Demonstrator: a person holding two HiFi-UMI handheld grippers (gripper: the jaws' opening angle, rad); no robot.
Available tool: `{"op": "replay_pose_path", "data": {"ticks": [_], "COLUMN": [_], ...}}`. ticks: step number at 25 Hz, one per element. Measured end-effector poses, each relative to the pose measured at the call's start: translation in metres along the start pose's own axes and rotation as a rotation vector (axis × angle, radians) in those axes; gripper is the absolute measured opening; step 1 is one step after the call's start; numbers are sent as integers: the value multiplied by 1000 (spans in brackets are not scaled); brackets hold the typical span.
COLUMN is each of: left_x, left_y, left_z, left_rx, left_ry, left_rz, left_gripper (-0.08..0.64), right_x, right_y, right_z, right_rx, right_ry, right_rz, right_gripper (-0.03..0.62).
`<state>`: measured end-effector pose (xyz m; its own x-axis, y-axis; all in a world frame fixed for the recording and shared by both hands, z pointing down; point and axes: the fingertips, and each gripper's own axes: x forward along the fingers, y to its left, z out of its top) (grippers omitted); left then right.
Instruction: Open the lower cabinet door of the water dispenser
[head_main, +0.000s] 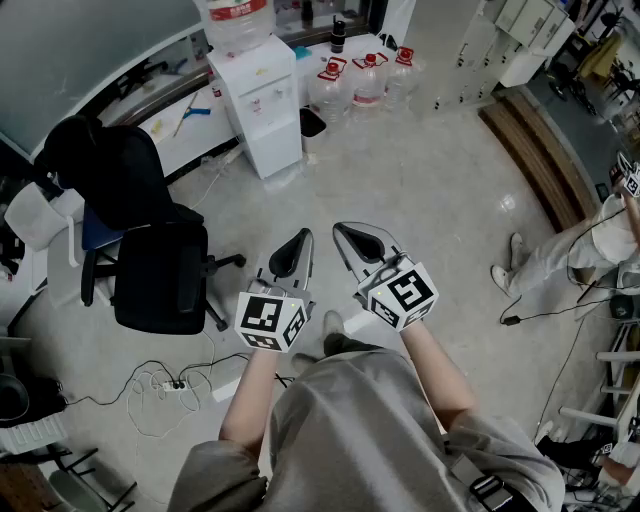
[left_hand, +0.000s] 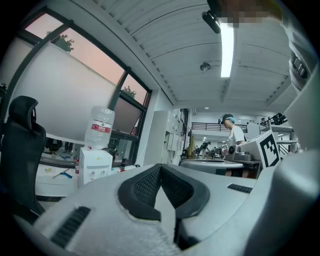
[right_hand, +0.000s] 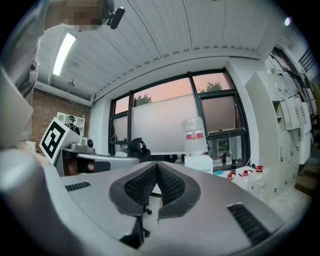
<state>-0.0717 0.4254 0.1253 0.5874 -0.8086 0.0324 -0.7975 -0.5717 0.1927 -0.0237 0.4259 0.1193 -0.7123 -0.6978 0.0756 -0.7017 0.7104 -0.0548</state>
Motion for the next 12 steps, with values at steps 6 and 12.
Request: {"op": "replay_pose_path", "data": {"ticks": [6, 12], "left_x": [28, 61], "left_y": [6, 12], "left_z": [-4, -12], "left_rx": [-2, 9], "left_ry": [29, 82], "left_rz": [11, 35], "left_gripper": [8, 9], "right_x": [9, 14], "right_y": [-30, -66], "right_z": [-10, -17], "right_rx": [40, 91], "right_ry": [8, 2], "right_rz": [-14, -18], "right_gripper": [9, 9]}}
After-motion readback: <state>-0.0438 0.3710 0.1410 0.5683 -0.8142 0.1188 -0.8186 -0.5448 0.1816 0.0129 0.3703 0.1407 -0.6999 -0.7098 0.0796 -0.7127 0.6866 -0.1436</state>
